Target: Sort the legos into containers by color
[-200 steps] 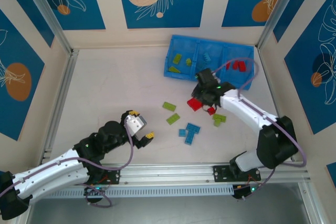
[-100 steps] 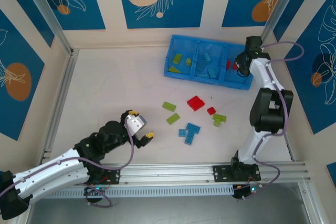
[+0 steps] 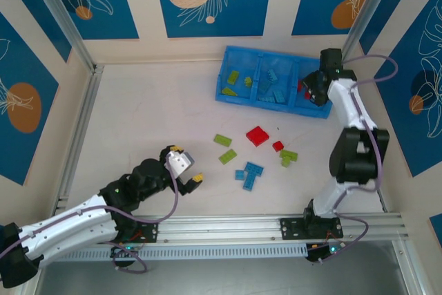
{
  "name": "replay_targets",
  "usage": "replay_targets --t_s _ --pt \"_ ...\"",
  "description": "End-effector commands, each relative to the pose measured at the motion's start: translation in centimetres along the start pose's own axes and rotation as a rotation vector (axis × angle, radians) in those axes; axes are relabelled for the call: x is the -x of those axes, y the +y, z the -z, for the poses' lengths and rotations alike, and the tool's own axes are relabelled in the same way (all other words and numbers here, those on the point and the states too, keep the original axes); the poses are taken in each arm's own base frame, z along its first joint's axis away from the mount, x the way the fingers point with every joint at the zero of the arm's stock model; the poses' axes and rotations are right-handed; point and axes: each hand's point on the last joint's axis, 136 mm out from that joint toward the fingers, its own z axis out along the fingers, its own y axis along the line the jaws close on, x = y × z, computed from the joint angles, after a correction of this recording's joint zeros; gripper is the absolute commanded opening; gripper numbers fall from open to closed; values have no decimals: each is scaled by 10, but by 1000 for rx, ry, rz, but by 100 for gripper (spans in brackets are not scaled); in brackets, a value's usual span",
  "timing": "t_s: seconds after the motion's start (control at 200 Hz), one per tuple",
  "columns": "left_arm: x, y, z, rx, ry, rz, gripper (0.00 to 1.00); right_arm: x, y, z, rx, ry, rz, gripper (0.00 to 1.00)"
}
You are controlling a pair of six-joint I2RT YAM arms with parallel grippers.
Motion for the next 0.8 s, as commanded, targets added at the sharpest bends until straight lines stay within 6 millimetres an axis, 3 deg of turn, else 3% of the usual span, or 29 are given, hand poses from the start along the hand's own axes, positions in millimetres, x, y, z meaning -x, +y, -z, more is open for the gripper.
replay_targets --t_s 0.0,0.11,0.185,0.27,0.405,0.47,0.54,0.775,0.795 --pt "1 -2 -5 -5 -9 13 100 -39 21 51 189 -24 92 62" --pt "-5 0 -13 11 33 19 100 -97 21 81 300 -30 278 62" --pt "-8 2 -18 27 71 38 100 -145 20 90 375 16 419 62" --pt "-6 0 -22 15 74 55 100 -196 12 89 411 141 528 61" --pt "-3 -3 -21 -1 55 68 100 -254 -25 70 223 299 618 61" --pt "-3 -2 -20 4 53 68 100 -271 -41 62 123 335 695 61" --pt "-3 0 -17 13 52 59 100 -271 -59 52 -34 305 759 63" --pt "-4 4 -14 31 45 48 100 -292 -80 25 -251 391 699 100" --pt "-4 3 -14 31 46 47 100 -295 -81 23 -259 397 695 99"
